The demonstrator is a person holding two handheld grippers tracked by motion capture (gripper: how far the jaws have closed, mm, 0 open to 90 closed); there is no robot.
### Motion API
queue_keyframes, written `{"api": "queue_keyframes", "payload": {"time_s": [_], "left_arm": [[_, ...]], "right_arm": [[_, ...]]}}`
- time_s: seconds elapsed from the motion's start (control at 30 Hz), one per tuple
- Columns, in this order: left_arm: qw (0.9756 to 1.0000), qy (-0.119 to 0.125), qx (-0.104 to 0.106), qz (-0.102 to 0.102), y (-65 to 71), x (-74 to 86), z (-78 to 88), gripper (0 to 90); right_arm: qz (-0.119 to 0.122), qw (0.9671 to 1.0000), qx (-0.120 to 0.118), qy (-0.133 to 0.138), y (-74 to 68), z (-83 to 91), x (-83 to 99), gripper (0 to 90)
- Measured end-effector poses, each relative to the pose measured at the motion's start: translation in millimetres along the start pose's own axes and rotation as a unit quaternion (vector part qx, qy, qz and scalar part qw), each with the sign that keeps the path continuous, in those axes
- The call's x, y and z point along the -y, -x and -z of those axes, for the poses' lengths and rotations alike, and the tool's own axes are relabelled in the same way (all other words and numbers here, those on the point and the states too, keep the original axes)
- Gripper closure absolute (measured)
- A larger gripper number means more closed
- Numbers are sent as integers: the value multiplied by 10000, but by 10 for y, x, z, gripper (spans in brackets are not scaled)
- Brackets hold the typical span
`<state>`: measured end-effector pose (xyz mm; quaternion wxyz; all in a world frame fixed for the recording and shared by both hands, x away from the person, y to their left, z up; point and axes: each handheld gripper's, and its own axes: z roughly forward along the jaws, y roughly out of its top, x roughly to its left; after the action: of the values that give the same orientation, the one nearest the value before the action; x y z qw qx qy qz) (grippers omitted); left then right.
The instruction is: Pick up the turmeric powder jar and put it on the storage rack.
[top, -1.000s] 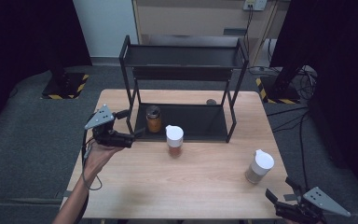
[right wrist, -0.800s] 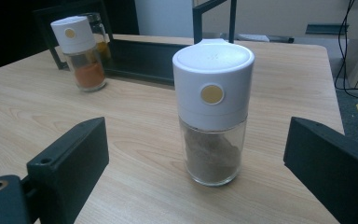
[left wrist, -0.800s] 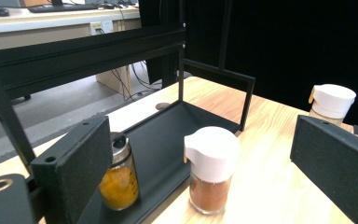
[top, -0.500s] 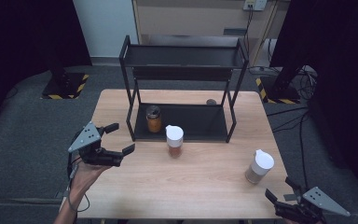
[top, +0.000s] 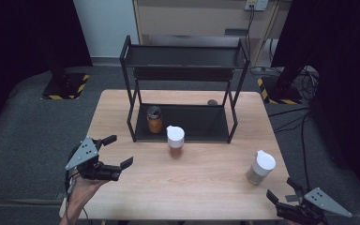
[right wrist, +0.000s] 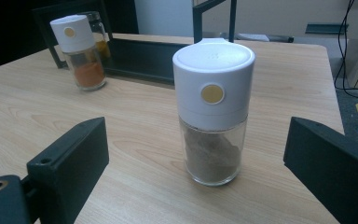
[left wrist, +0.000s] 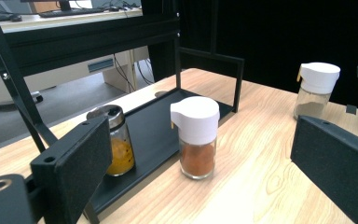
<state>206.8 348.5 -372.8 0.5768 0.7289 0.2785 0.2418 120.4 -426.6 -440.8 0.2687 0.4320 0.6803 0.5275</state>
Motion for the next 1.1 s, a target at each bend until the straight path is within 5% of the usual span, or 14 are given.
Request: {"api": "queue_keyframes", "payload": {"time_s": [0.8, 1.1], "left_arm": [[9996, 104, -216, 176, 158, 582, 177, 33], [9985, -83, -428, 322, 174, 794, 190, 32]], "right_arm": [[15, 10000, -10, -27, -3, -9, -7, 66], [2, 10000, -17, -26, 3, -11, -4, 66]]}}
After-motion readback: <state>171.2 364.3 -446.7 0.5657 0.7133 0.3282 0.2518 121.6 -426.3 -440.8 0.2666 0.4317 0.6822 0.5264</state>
